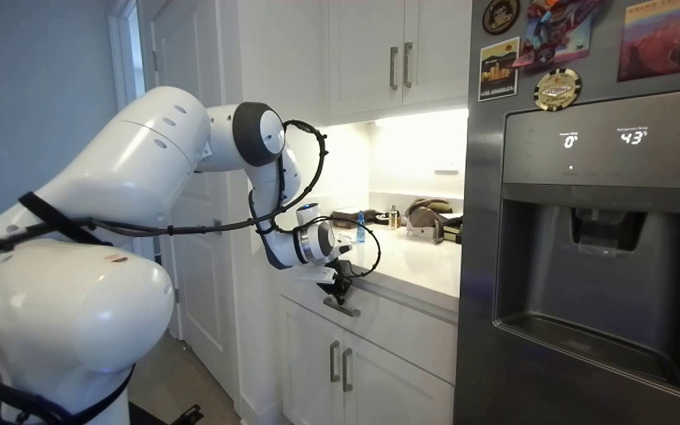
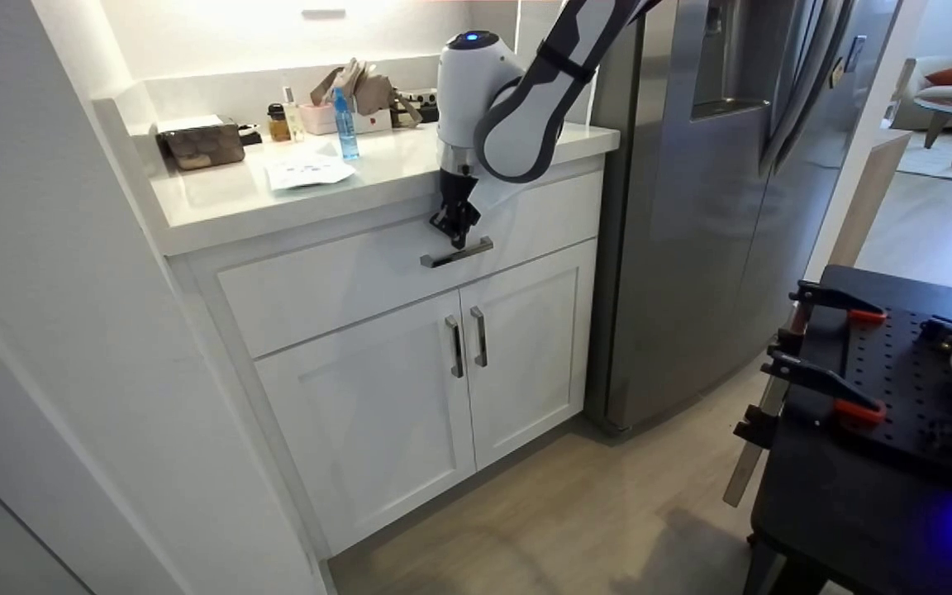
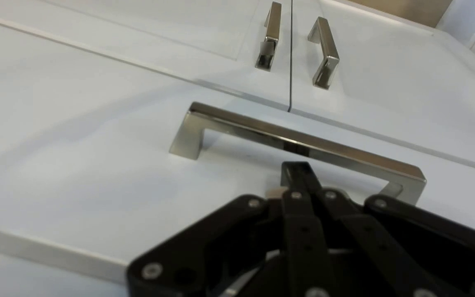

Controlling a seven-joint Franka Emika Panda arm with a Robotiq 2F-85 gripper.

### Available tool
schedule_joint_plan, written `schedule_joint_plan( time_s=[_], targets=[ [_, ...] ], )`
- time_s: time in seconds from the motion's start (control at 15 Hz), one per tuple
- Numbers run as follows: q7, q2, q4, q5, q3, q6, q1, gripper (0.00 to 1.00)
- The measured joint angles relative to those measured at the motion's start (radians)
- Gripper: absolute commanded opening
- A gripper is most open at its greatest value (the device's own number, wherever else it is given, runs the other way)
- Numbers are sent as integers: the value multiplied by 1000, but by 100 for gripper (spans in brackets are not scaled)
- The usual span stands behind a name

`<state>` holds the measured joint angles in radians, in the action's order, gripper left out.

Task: Close the open drawer

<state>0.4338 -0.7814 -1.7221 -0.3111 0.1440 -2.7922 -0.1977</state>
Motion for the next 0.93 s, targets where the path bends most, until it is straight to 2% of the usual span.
schedule_joint_plan(
  time_s=[0.33,0.53,0.73,0.93],
  targets=[
    [-22,-1,0,30,12,0,-12,1],
    [-91,2,0,64,2,5,-3,1],
    [-222,27,-2,119,-62,35,48,1],
    [-364,76,-11,183,-160,145,121,1]
  ],
)
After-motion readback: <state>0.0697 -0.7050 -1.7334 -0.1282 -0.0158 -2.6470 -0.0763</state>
